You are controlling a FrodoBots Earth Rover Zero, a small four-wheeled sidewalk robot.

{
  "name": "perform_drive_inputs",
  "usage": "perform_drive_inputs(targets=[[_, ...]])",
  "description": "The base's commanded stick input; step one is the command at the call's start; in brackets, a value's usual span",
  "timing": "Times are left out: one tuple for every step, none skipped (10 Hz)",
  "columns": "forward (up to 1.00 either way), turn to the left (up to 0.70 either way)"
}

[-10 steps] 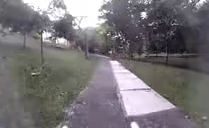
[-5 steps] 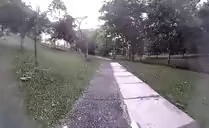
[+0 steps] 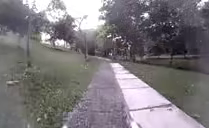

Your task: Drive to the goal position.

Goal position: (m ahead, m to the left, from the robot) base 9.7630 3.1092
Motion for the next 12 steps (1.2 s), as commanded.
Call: perform_drive_inputs(targets=[[0.7,-0.08],[0.7,-0.08],[0.7,-0.08],[0.7,-0.08],[0.7,-0.08],[0.7,-0.08],[0.7,-0.08],[0.7,-0.08],[0.7,-0.08],[0.7,-0.08],[0.7,-0.09],[0.7,-0.08]])
